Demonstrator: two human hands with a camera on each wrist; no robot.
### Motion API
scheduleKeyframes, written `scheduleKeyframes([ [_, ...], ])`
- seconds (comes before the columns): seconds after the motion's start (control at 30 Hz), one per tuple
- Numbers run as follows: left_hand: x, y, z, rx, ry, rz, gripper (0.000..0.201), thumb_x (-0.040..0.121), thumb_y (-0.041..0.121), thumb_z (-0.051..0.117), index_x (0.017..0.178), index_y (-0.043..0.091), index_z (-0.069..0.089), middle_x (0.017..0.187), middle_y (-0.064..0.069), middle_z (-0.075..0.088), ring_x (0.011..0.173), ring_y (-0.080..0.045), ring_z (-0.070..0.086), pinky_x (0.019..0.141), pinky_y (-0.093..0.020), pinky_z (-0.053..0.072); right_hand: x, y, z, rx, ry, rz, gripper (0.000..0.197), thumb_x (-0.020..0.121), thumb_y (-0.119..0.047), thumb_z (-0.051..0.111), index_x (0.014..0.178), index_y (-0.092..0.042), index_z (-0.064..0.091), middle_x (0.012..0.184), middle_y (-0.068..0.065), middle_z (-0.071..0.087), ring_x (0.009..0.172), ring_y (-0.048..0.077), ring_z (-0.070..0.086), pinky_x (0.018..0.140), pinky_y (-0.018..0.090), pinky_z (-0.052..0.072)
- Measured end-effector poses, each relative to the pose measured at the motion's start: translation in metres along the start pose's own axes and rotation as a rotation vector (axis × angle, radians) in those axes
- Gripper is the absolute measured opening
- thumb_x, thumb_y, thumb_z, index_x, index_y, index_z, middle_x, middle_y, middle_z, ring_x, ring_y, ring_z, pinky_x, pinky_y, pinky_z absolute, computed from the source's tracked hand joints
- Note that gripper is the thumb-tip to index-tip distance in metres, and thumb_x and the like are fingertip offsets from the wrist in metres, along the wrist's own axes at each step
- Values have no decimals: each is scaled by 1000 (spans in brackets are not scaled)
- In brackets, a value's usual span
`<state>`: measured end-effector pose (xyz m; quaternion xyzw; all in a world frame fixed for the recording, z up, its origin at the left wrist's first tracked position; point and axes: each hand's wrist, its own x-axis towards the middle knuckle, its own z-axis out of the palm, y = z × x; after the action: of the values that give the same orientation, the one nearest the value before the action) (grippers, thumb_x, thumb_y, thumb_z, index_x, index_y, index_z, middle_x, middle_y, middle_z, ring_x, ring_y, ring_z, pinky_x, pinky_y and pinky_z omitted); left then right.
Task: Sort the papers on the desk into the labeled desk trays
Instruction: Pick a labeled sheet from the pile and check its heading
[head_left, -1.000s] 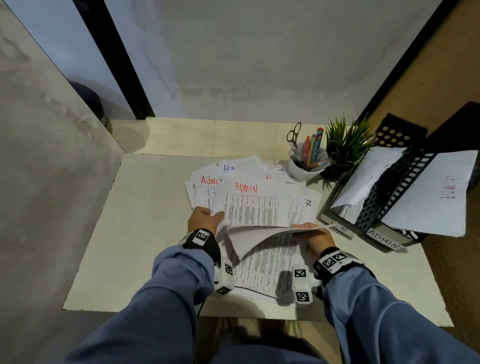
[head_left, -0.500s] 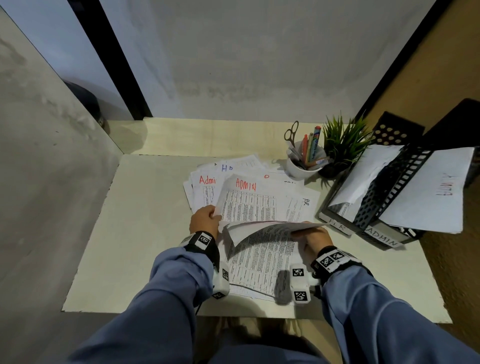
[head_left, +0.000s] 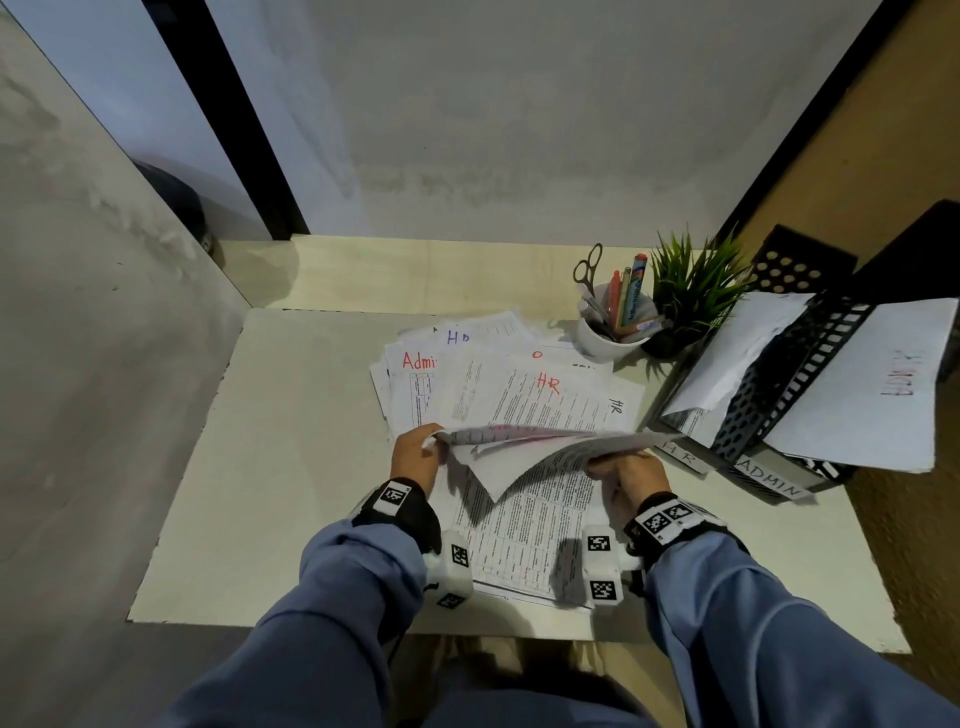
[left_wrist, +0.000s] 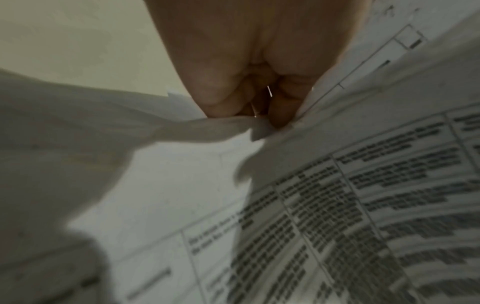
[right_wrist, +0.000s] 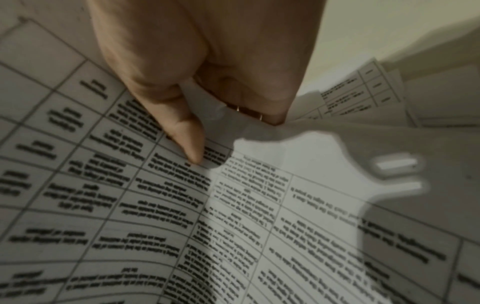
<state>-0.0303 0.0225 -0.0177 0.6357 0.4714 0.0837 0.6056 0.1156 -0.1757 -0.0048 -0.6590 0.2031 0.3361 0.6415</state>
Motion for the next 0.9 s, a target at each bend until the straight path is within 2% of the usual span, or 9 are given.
scheduleKeyframes([
  [0.07, -6, 9, 4, -101, -34, -53, 16, 83, 13, 48, 76, 7, 60, 82, -10, 59, 82, -22, 50, 78, -30, 38, -3, 0, 4, 74, -86, -2, 29, 68, 27, 49, 84, 4, 57, 70, 9, 68, 71, 22, 64, 52, 19, 52],
  [0.17, -7, 12, 6, -302, -112, -122, 72, 69, 76, 52, 121, 28, 60, 121, 5, 62, 113, -14, 54, 103, -34, 35, -5, -2, 11, 85, -123, 30, 61, 63, 16, 66, 119, 1, 48, 107, 18, 67, 106, 34, 61, 80, 32, 55],
  [0.23, -11, 22, 7, -326, -151, -101, 92, 58, 89, 48, 127, 29, 56, 126, 9, 58, 116, -13, 53, 109, -40, 34, -13, -12, 17, 78, -154, 15, 60, 69, 10, 69, 124, 8, 47, 108, 19, 68, 103, 29, 65, 89, 35, 53],
  [0.33, -19, 46, 4, -257, -95, 92, 45, 71, 50, 72, 107, 25, 65, 108, 1, 69, 101, -21, 65, 98, -49, 48, -32, -39, 30, 7, -158, -185, 31, 80, 11, 61, 111, 6, 57, 84, 8, 71, 68, 10, 70, 57, 14, 54],
  [0.43, -26, 76, -3, -197, 58, 259, 10, 80, 22, 68, 89, 25, 68, 94, -12, 71, 88, -28, 68, 83, -52, 55, -46, -67, 42, -120, -152, -450, 23, 81, 2, 66, 103, -5, 65, 90, 2, 69, 84, 16, 69, 70, 21, 54],
  [0.57, -38, 111, -15, -244, 162, 483, 22, 85, 7, 65, 83, 28, 60, 82, 3, 67, 71, 2, 63, 64, -16, 53, -66, -89, 52, -110, -150, -678, 15, 78, 3, 69, 77, -11, 65, 73, -8, 69, 71, 5, 66, 70, 22, 53],
  [0.67, -38, 99, -13, -220, 147, 432, 22, 84, 9, 67, 95, 26, 59, 88, 14, 65, 76, 10, 63, 65, -11, 51, -73, -80, 58, -142, -144, -670, 19, 77, 7, 66, 80, -11, 63, 81, 5, 67, 70, 6, 65, 64, 19, 54],
  [0.8, -33, 67, -2, -174, 106, 214, 21, 84, 14, 68, 104, 15, 62, 97, -3, 70, 93, -22, 67, 76, -28, 53, -64, -42, 56, -263, -126, -442, 14, 79, 8, 62, 83, -5, 63, 88, 17, 67, 83, 28, 64, 68, 27, 54],
  [0.9, -36, 71, -3, -189, 108, 208, 19, 86, 15, 67, 104, 13, 64, 92, 0, 70, 89, -19, 68, 71, -25, 55, -67, -46, 58, -288, -93, -467, 6, 80, 8, 61, 86, 7, 64, 74, 13, 63, 72, 26, 59, 62, 24, 52],
])
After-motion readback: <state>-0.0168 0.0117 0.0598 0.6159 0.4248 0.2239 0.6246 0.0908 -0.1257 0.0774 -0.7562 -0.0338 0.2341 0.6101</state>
